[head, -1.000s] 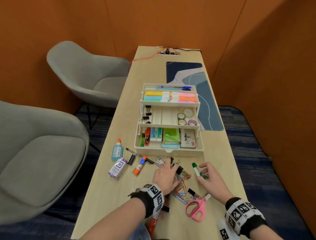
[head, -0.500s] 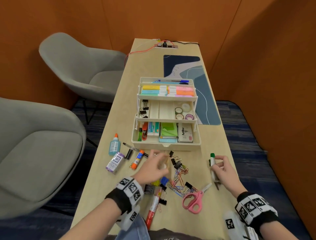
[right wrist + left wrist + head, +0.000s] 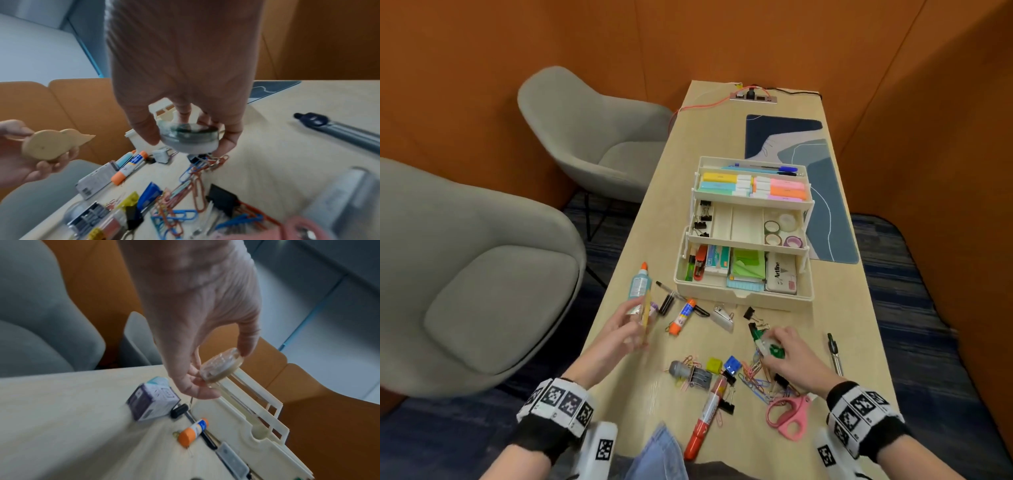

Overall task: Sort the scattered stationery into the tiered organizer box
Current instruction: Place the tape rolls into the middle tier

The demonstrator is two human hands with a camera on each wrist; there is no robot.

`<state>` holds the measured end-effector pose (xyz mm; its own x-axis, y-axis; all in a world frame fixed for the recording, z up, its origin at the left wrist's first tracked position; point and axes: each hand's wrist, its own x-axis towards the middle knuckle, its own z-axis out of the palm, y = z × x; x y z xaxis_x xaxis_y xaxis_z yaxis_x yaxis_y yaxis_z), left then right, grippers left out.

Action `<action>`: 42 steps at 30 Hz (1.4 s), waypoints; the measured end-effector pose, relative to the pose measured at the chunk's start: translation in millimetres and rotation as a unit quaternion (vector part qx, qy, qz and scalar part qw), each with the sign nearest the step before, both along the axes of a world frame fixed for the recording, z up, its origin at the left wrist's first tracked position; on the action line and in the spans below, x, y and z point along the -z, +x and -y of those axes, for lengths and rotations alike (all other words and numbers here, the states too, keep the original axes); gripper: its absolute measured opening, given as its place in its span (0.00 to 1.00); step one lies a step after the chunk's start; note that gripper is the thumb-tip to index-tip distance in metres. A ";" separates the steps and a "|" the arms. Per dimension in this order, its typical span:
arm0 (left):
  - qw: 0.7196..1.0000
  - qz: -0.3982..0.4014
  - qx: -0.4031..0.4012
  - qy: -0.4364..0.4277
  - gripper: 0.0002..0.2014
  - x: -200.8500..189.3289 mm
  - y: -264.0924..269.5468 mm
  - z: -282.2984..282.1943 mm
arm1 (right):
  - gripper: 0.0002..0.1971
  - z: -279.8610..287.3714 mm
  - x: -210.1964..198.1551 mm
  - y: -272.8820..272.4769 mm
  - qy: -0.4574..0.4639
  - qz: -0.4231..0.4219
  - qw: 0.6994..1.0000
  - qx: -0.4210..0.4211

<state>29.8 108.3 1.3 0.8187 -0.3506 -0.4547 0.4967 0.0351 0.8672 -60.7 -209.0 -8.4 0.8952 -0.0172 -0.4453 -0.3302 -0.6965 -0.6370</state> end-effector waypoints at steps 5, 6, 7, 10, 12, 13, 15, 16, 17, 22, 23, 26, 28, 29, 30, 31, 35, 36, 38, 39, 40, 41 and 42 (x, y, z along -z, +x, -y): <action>0.991 -0.007 0.054 0.121 0.31 11.7 -13.6 1.8 | 0.16 -14.2 1.9 11.8 0.040 -0.031 0.998 -0.038; 0.980 0.009 0.103 0.168 0.28 11.9 -15.2 5.3 | 0.17 -15.5 -0.3 12.7 0.044 -0.044 0.997 -0.041; 0.967 0.026 0.145 0.206 0.25 13.0 -16.5 9.6 | 0.16 -15.8 -1.1 14.0 0.056 -0.051 0.996 -0.042; 0.937 0.094 0.161 0.295 0.20 15.0 -17.3 25.0 | 0.11 -17.3 -1.8 18.6 0.032 -0.062 0.996 -0.046; 0.918 0.123 0.142 0.350 0.15 15.5 -16.0 33.8 | 0.09 -25.2 0.1 24.2 -0.065 -0.024 0.996 -0.060; 0.913 0.131 0.131 0.364 0.13 15.3 -15.3 38.3 | 0.09 -32.3 1.9 28.2 -0.114 0.004 0.991 -0.065; 0.907 0.147 0.117 0.377 0.12 15.0 -13.7 47.3 | 0.13 -48.7 7.7 39.2 -0.182 0.057 0.979 -0.065; 0.904 0.157 0.115 0.381 0.12 14.0 -12.7 50.9 | 0.15 -55.6 12.6 46.1 -0.205 0.073 0.974 -0.058; 0.903 0.161 0.114 0.383 0.12 13.7 -12.0 53.0 | 0.16 -60.7 16.6 53.1 -0.222 0.079 0.971 -0.048; 0.917 0.169 0.108 0.345 0.09 14.8 -11.6 47.5 | 0.14 -67.7 29.9 71.2 -0.272 0.065 0.959 -0.044; 0.921 0.169 0.105 0.336 0.09 14.1 -12.0 44.5 | 0.13 -66.3 27.6 70.6 -0.261 0.060 0.963 -0.046; 0.919 0.171 0.083 0.344 0.11 14.5 -11.3 34.3 | 0.14 -55.1 3.7 66.7 -0.160 0.041 0.983 -0.077; 0.920 0.168 0.072 0.346 0.10 15.1 -10.0 29.9 | 0.12 -43.5 -23.7 68.9 -0.070 0.023 0.992 -0.100; 0.923 0.165 0.070 0.342 0.11 14.8 -9.6 29.0 | 0.10 -37.6 -37.2 73.4 -0.023 0.025 0.995 -0.091; 0.924 0.161 0.070 0.339 0.11 15.1 -9.3 28.9 | 0.07 -32.5 -50.7 80.3 0.014 0.041 0.997 -0.065; 0.926 0.160 0.070 0.336 0.11 15.4 -8.2 29.6 | 0.05 -27.2 -62.0 90.5 0.026 0.071 0.997 -0.026; 0.927 0.169 0.077 0.326 0.10 16.9 -4.4 37.9 | 0.14 -8.0 -84.3 150.1 -0.132 0.173 0.971 0.097; 0.927 0.173 0.077 0.323 0.10 17.4 -3.5 40.1 | 0.15 -5.3 -83.2 164.8 -0.167 0.171 0.966 0.103; 0.926 0.184 0.079 0.320 0.10 17.9 -2.3 43.6 | 0.18 -3.2 -74.6 189.1 -0.218 0.152 0.959 0.100; 0.924 0.190 0.081 0.321 0.10 18.2 -2.0 44.5 | 0.18 -3.0 -69.5 197.8 -0.236 0.145 0.956 0.099; 0.923 0.193 0.081 0.322 0.11 18.3 -1.7 44.9 | 0.17 -3.0 -65.5 203.9 -0.247 0.143 0.953 0.105; 0.923 0.195 0.081 0.323 0.11 17.7 -1.3 45.1 | 0.15 -3.1 -63.0 207.0 -0.256 0.150 0.948 0.113; 0.923 0.195 0.079 0.322 0.11 17.3 -1.2 44.5 | 0.14 -3.2 -60.6 207.5 -0.263 0.163 0.944 0.115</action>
